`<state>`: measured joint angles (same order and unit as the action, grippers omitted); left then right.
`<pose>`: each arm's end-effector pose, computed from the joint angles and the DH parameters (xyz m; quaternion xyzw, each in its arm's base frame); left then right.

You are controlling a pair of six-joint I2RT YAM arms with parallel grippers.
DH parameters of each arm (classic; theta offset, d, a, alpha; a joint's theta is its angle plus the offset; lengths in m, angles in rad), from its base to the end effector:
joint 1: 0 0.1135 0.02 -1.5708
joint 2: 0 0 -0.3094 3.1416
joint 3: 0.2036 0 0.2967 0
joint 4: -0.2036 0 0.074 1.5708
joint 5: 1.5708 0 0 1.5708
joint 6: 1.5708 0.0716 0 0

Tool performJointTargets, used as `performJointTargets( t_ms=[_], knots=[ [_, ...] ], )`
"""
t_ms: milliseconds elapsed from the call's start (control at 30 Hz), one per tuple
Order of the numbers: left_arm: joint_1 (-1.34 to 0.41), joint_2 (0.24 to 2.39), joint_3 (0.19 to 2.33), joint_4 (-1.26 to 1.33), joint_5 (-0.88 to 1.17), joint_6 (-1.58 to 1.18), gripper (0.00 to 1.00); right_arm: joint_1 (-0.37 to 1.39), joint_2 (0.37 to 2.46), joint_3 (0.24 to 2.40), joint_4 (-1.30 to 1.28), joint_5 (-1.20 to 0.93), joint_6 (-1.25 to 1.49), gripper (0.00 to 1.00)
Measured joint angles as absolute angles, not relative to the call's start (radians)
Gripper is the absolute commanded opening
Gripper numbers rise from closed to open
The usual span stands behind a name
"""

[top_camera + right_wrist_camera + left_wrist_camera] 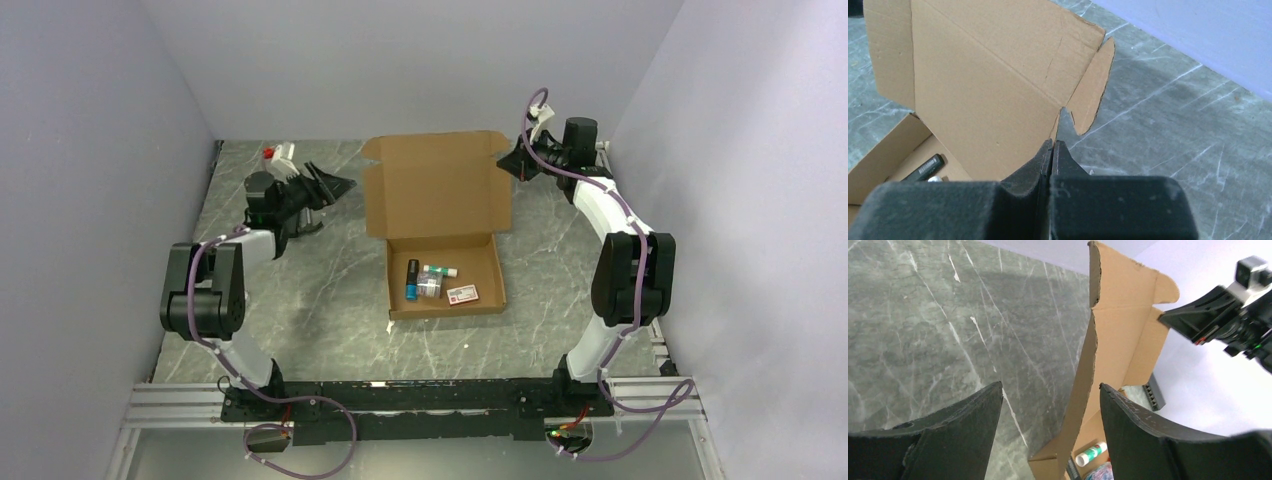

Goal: Fold the paper box

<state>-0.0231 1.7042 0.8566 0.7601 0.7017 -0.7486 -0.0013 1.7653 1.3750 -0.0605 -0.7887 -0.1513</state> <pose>0.4254 -0.0561 0.2308 -0.0286 0.7298 -0.4735 0.4923 0.4834 0.0502 0.3078 -0.2621 0.7647 0.2872 0.5138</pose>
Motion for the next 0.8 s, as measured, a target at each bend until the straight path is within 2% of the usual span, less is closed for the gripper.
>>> performJointTargets(
  t_ms=[300, 800],
  knots=[
    [0.060, 1.612, 0.728, 0.793, 0.710, -0.788, 0.66, -0.013, 1.670, 1.284, -0.030, -0.839, -0.182, 0.00],
    [-0.110, 1.605, 0.754, 0.665, 0.760, -0.638, 0.66, -0.019, 1.499, 1.099, 0.080, -0.868, -0.166, 0.00]
  ],
)
